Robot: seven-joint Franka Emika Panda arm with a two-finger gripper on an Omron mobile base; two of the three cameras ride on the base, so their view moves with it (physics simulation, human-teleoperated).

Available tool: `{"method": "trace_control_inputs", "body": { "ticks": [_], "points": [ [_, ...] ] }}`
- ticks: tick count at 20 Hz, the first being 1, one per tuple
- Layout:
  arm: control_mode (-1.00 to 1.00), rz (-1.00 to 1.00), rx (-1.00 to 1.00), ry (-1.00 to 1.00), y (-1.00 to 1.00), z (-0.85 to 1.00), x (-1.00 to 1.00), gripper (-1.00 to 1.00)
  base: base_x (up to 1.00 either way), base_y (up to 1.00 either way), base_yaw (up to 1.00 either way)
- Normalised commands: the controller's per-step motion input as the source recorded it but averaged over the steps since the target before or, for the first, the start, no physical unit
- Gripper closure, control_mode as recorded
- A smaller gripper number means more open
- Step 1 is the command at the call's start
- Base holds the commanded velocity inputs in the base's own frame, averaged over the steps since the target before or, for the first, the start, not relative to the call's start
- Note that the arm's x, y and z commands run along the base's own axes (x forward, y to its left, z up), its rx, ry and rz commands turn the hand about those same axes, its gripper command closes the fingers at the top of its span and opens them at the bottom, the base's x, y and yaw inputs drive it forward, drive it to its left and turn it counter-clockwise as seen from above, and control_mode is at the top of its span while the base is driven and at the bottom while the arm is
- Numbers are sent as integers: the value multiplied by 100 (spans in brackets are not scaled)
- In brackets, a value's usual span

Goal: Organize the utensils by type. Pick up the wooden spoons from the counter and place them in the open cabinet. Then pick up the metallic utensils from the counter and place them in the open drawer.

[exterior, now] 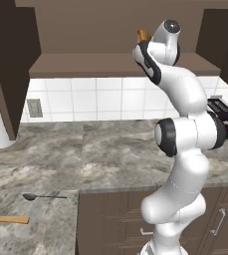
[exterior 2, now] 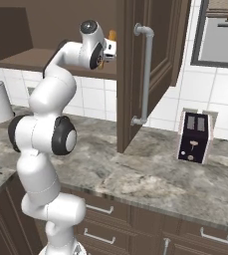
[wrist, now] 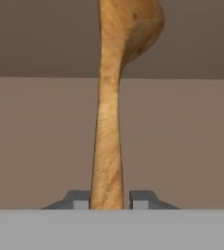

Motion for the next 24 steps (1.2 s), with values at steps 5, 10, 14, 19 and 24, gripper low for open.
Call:
{"method": "trace_control_inputs", "body": {
  "ticks": [5,10,14,19,24],
  "points": [
    [-100,0,0,0,0,-34,12,-100,0,0,0],
    [-100,0,0,0,0,-26,13,-100,0,0,0],
    [-100,0,0,-9,0,-4,0,-100,0,0,0],
    [-100,0,0,-17,3,18,-4,-100,0,0,0],
    [-100,0,0,-19,25,0,-36,-100,0,0,0]
  ]
}}
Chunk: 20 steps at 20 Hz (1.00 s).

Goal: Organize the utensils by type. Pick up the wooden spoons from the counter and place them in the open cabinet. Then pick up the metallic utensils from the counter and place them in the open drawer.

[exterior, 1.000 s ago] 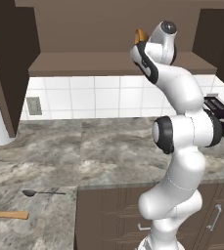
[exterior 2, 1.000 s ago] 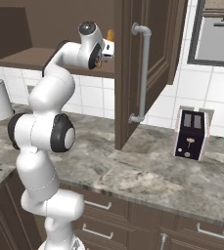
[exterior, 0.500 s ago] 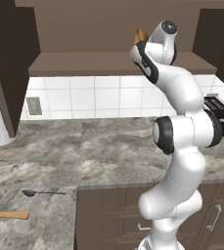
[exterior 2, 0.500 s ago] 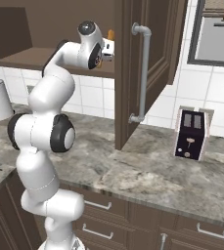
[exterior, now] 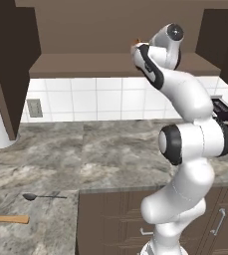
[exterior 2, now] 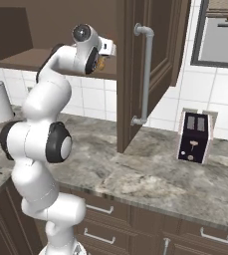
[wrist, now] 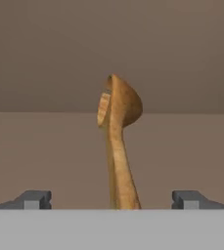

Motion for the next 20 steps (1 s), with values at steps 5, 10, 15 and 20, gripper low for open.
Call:
{"method": "trace_control_inputs", "body": {
  "ticks": [5,10,15,20],
  "points": [
    [-100,0,0,-20,35,5,-56,-100,0,0,0],
    [-100,9,0,2,33,8,-59,-100,0,0,0],
    [-100,25,0,19,29,9,-44,-100,0,0,0],
    [-100,21,0,27,20,8,-33,-100,0,0,0]
  ]
}}
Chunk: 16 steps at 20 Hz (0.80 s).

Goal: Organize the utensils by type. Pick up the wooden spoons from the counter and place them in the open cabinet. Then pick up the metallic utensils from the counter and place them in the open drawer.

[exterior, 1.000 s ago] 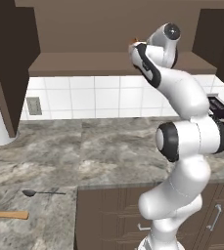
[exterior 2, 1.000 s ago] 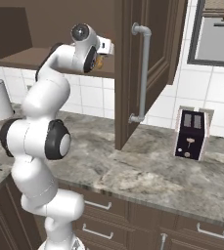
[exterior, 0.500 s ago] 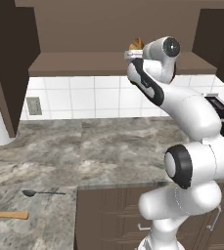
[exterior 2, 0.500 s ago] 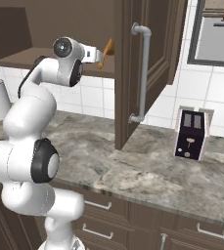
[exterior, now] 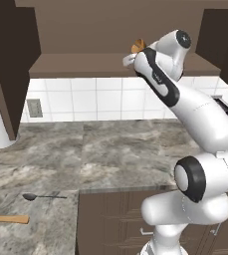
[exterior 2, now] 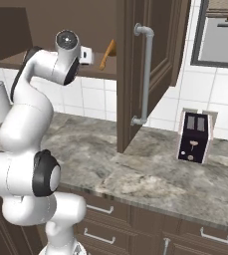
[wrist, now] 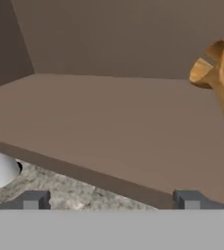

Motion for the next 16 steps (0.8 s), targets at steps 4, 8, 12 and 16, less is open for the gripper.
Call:
{"method": "trace_control_inputs", "body": {
  "ticks": [4,8,12,16],
  "points": [
    [-100,21,-2,20,35,0,-34,-100,0,0,0],
    [-100,20,-1,5,40,-25,-37,-100,0,0,0],
    [-100,23,-1,0,46,-47,-47,-100,0,0,0],
    [-100,20,0,0,49,-58,-60,-100,0,0,0]
  ]
}}
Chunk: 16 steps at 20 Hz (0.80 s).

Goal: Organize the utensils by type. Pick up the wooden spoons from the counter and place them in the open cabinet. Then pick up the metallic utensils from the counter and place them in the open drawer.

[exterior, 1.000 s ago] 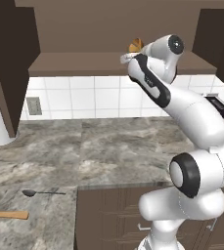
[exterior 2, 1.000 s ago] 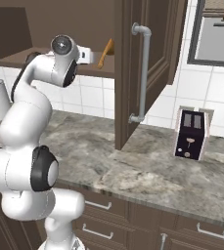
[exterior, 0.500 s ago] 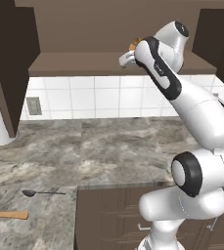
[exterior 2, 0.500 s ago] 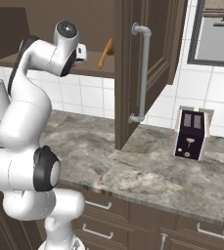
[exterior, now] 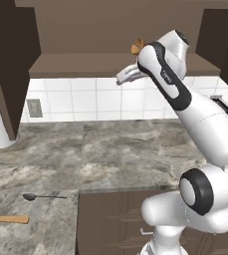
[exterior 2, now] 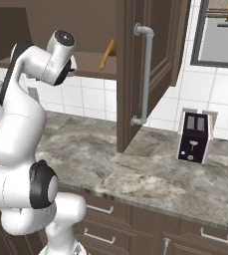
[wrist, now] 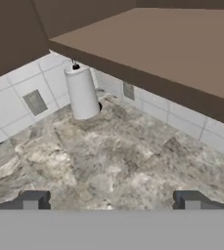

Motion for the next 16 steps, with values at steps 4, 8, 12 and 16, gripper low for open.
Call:
{"method": "trace_control_inputs", "body": {
  "ticks": [4,8,12,16],
  "points": [
    [-100,11,0,0,54,-38,-63,-100,0,0,0],
    [-100,9,0,1,37,-5,-61,-100,0,0,0],
    [-100,10,0,4,27,-6,-54,-100,0,0,0],
    [-100,16,-1,4,11,-12,-45,-100,0,0,0]
  ]
}}
